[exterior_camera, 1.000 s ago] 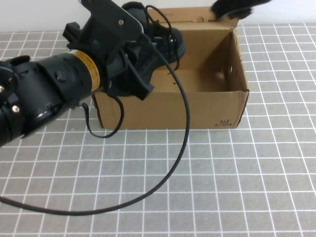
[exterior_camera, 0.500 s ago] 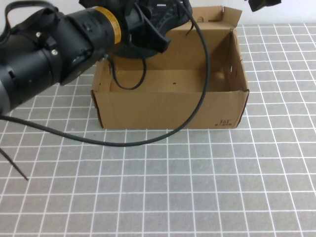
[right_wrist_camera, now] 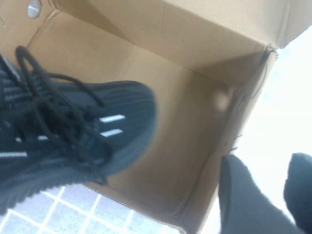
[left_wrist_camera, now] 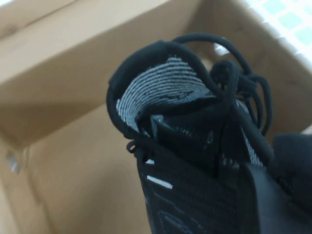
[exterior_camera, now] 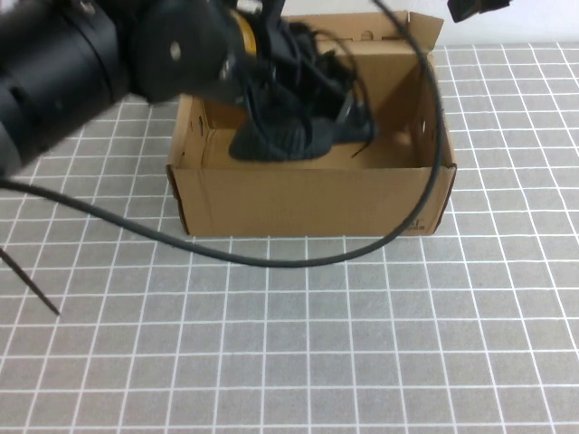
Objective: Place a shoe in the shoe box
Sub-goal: Place the shoe in the shoe box
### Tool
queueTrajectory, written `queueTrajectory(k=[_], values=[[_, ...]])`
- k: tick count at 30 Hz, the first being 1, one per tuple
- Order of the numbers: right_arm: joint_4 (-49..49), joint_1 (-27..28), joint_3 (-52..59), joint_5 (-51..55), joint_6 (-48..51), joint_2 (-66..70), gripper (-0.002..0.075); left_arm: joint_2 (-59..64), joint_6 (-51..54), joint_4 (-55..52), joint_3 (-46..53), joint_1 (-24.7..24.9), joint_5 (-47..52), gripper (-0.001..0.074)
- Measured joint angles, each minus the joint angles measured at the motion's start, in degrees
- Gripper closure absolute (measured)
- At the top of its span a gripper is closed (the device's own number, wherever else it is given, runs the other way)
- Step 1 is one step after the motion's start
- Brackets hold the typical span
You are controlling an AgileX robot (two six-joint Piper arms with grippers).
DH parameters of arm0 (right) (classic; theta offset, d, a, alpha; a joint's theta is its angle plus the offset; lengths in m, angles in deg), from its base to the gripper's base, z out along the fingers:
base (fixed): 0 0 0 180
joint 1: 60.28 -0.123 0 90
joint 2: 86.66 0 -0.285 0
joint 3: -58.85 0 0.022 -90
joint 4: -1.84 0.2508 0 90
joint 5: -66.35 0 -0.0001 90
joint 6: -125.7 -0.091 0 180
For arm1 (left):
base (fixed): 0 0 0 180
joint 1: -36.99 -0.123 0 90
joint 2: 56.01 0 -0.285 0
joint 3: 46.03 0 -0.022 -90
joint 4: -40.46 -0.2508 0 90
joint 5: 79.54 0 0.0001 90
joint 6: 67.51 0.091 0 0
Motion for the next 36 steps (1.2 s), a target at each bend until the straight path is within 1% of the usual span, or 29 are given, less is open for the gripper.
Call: queueTrajectory(k=[3, 5, 8, 13, 15, 17, 20, 23, 26, 29, 32, 36], values=[[0.53, 0.0, 0.0, 0.0, 0.0, 0.0, 0.0531, 0.0, 8.45, 5.89, -3.59, -1.08, 0.78, 0.0716], [0.53, 0.0, 0.0, 0.0, 0.1, 0.12, 0.0531, 0.0, 15.4, 10.85, -5.46, -2.92, 1.04, 0.0716], [0.61, 0.0, 0.0, 0.0, 1.65, 0.61, 0.0531, 0.0, 27.17, 20.81, -6.79, -7.63, 2.67, 0.0716], [0.61, 0.0, 0.0, 0.0, 6.73, 0.97, 0.0545, 0.56, 49.83, 43.36, -7.27, -17.08, 8.55, 0.0716], [0.61, 0.0, 0.0, 0.0, 10.27, 0.97, 0.057, 1.46, 57.47, 50.58, -7.27, -20.5, 10.92, 0.0716], [0.61, 0.0, 0.0, 0.0, 13.85, 0.97, 0.061, 2.37, 65.12, 56.98, -7.28, -23.28, 13.78, 0.0716], [0.61, 0.0, 0.0, 0.0, 16.97, 0.97, 0.0685, 3.82, 73.68, 64.0, -7.28, -26.01, 17.64, 0.0716], [0.61, 0.05, 0.0, 0.0, 17.79, 0.97, 0.0725, 5.44, 80.94, 67.72, -7.38, -27.48, 20.25, 0.0716], [0.76, 0.05, 0.0, 0.0, 20.31, 0.97, 0.0736, 7.3, 85.41, 68.89, -7.82, -28.15, 21.08, 0.0716], [1.78, 0.05, 0.0, 0.0, 25.8, 0.97, 0.0739, 10.46, 88.1, 68.89, -10.12, -28.67, 23.07, 0.0716], [3.06, 0.05, 0.0, 0.0, 31.15, 0.97, 0.0736, 14.61, 89.45, 68.54, -14.58, -28.86, 26.31, 0.0716], [4.03, 0.05, 0.0, 0.0, 34.1, 0.97, 0.0716, 19.64, 89.91, 68.46, -21.6, -28.86, 29.7, 0.0717]])
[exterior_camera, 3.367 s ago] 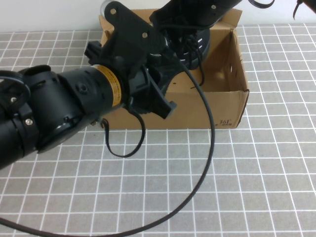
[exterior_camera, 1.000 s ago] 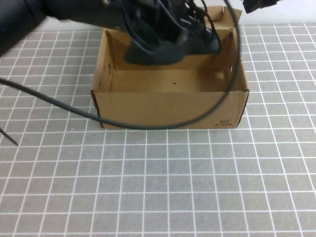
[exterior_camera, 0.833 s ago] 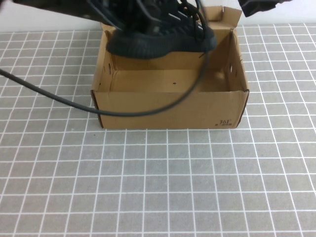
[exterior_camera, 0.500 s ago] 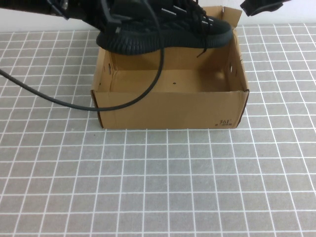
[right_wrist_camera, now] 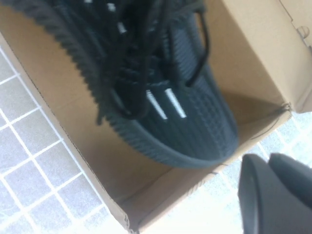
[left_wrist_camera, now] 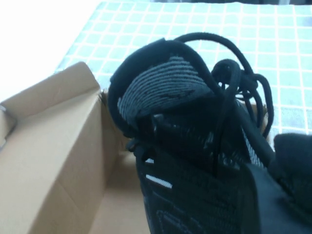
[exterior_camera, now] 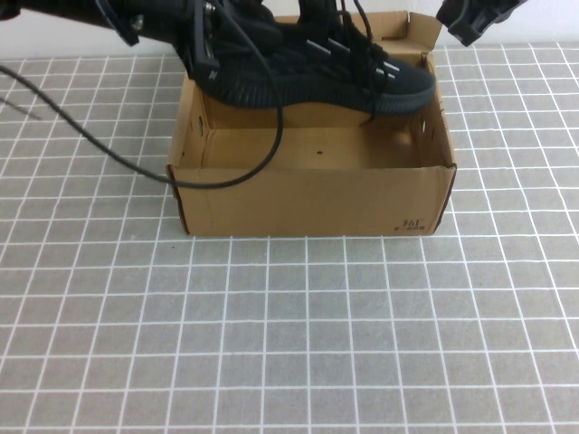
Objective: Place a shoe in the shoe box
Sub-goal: Place the shoe in the shoe box
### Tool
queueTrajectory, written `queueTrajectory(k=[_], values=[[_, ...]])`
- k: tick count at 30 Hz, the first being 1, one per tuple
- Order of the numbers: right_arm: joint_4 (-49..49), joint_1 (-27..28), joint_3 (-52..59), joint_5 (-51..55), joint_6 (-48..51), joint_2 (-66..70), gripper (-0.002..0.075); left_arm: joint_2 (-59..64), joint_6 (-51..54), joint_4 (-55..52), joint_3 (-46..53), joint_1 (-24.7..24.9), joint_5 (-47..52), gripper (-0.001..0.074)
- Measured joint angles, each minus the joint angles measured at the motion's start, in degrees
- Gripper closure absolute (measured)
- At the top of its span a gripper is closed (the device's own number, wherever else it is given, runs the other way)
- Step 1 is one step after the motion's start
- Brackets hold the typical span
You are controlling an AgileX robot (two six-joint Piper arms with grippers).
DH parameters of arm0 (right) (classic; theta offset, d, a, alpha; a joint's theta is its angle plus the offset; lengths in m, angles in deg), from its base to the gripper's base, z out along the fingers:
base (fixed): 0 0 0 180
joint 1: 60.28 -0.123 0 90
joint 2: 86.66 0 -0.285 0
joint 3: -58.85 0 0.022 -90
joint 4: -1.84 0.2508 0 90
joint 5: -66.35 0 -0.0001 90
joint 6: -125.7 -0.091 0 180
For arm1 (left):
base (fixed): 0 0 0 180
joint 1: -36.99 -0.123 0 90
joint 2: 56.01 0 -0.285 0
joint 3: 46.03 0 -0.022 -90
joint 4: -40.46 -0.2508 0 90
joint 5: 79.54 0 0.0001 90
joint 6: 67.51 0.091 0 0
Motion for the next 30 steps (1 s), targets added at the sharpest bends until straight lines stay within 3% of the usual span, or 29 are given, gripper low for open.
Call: queueTrajectory(k=[9, 30], values=[[-2.6, 0.0, 0.0, 0.0, -0.89, 0.0, 0.071, 9.98, 0.0, 0.0, -13.46, -2.05, 2.13, 0.0717], [-4.46, 0.0, 0.0, 0.0, -3.13, 0.0, 0.0742, 15.63, 8.14, 1.35, -14.45, -2.67, 2.13, 0.0717]])
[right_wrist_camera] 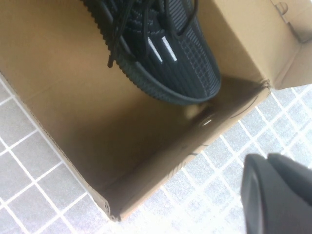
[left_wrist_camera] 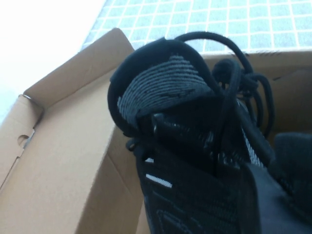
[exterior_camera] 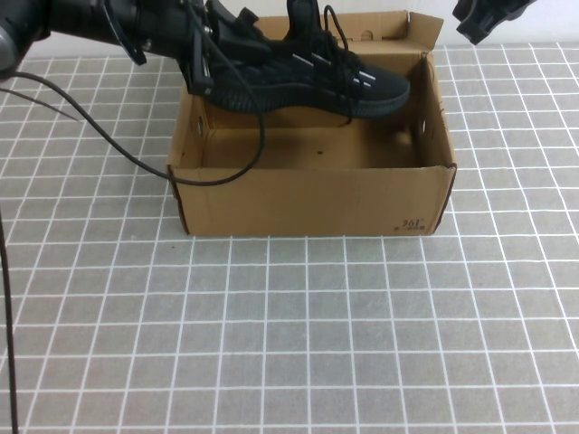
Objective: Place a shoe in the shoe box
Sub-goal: Place the shoe in the shoe box
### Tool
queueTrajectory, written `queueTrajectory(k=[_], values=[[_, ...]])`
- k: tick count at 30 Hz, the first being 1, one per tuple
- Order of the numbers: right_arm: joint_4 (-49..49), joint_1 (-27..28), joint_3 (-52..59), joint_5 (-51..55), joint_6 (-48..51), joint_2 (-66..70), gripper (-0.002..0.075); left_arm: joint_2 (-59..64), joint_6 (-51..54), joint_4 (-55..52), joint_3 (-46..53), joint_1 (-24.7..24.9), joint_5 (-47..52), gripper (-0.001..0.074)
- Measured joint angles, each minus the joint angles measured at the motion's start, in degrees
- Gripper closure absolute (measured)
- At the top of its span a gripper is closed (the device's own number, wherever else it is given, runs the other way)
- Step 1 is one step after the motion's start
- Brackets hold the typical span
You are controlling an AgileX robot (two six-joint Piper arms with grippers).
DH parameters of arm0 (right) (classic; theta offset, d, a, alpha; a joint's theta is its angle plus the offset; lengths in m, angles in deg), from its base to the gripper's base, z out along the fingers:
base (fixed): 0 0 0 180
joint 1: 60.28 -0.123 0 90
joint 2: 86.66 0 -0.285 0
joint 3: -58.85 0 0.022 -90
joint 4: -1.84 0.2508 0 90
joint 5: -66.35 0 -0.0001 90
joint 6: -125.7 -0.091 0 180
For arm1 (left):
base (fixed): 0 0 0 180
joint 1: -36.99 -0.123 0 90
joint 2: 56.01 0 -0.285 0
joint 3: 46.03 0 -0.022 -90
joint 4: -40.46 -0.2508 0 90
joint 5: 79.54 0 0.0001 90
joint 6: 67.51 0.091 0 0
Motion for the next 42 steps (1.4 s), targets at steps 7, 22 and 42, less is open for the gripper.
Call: queueTrajectory(k=[7, 22, 42], values=[[0.14, 0.0, 0.0, 0.0, -0.53, 0.0, 0.0742, 2.48, 1.77, 0.48, 0.0, 0.0, -0.11, 0.0717], [2.4, 0.0, 0.0, 0.0, -0.76, 0.0, 0.0742, 3.87, 9.24, 4.63, 0.0, -0.12, -1.96, 0.0717], [4.31, 0.0, 0.0, 0.0, -0.76, 0.0, 0.0742, 7.56, 12.67, 8.13, -0.09, -0.24, -1.75, 0.0717]])
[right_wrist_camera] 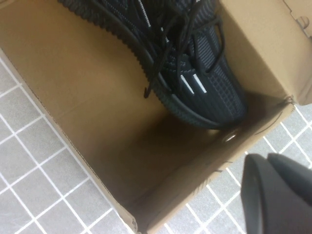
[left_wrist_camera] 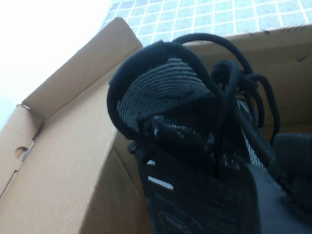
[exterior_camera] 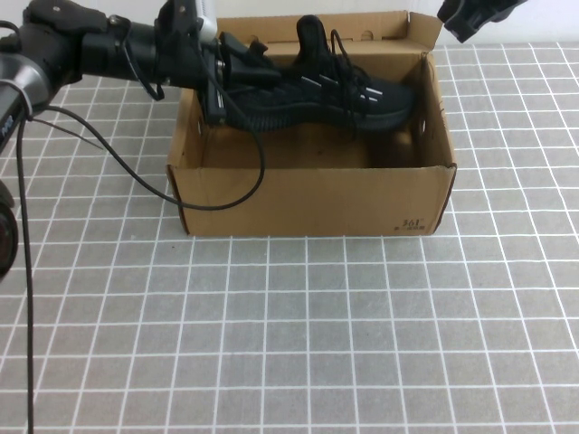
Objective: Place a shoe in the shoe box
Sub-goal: Place the shoe in the shoe box
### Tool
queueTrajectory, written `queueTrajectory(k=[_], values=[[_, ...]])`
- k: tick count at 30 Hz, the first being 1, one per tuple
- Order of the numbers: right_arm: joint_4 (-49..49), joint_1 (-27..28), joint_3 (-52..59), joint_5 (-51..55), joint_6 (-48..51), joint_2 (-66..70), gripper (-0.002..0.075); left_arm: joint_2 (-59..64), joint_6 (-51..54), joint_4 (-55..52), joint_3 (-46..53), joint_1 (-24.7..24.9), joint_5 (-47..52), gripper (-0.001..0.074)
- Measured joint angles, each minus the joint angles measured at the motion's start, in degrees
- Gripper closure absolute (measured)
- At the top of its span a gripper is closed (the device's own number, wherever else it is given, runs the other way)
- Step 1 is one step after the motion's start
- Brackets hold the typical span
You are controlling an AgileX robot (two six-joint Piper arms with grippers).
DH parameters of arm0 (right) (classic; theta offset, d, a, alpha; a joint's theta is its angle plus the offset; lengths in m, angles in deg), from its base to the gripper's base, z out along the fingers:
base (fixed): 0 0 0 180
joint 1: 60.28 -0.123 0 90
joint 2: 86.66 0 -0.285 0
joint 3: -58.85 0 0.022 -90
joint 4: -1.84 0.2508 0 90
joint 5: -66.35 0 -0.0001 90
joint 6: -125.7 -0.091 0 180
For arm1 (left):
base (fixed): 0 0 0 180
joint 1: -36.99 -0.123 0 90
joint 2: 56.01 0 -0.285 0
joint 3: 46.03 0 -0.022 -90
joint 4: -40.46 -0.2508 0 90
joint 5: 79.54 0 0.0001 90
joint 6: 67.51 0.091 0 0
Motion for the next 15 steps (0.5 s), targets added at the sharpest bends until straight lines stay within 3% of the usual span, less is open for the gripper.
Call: queueTrajectory(k=[15], values=[[2.58, 0.0, 0.0, 0.0, 0.0, 0.0, 0.0742, 0.29, 1.9, 0.13, 0.0, 0.0, 0.14, 0.0717]])
